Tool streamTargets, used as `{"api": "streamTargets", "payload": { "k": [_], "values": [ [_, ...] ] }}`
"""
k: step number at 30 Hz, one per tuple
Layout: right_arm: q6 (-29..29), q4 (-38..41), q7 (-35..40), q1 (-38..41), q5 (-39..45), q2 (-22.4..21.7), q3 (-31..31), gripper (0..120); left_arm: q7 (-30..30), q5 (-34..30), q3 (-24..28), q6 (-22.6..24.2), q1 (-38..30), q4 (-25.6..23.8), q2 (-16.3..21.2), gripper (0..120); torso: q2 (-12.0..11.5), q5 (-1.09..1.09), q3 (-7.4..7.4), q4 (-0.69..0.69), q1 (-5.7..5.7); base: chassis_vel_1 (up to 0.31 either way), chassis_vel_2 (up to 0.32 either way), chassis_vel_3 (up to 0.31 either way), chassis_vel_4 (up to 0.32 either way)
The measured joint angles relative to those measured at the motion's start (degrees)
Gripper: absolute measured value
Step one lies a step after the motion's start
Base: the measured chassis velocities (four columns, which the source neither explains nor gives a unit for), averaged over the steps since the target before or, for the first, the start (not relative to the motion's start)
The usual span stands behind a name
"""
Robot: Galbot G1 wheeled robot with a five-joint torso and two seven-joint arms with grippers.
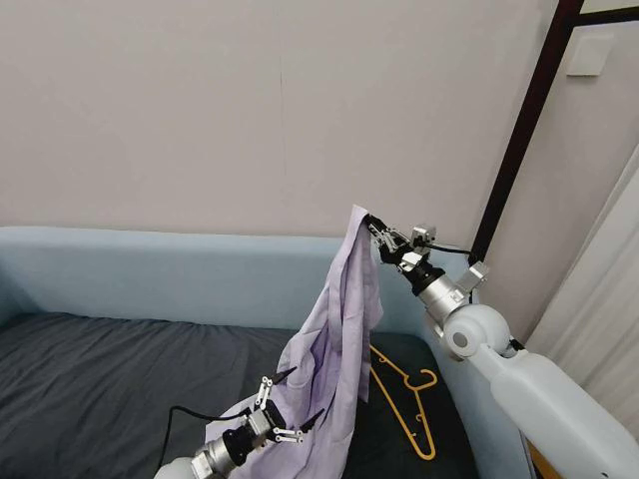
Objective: Pick up the clothes from the sofa and hang them on the clothes hanger.
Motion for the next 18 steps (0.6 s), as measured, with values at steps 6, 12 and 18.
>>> {"api": "streamTargets", "payload": {
  "k": [6,12,18],
  "values": [
    [0.0,-0.2,0.0,0.0,-0.2,0.4,0.3,0,-2.7,2.7,0.0,1.0,-2.3,9.2,-1.1,100,0.0,-0.01,0.0,0.0,0.0,0.0,0.0,0.0,0.0],
    [0.0,-0.6,0.0,-0.2,-1.1,1.4,0.9,0,-6.5,5.1,0.0,2.2,-3.5,14.7,-0.8,100,0.0,0.0,0.0,0.0,0.0,0.0,0.0,0.0,0.0],
    [0.0,-1.1,-0.4,-0.8,-2.1,2.3,1.8,0,-9.0,8.6,0.4,2.2,-3.6,17.8,-0.6,100,0.0,0.0,0.0,0.0,0.0,0.0,0.0,0.0,0.0]
  ]
}}
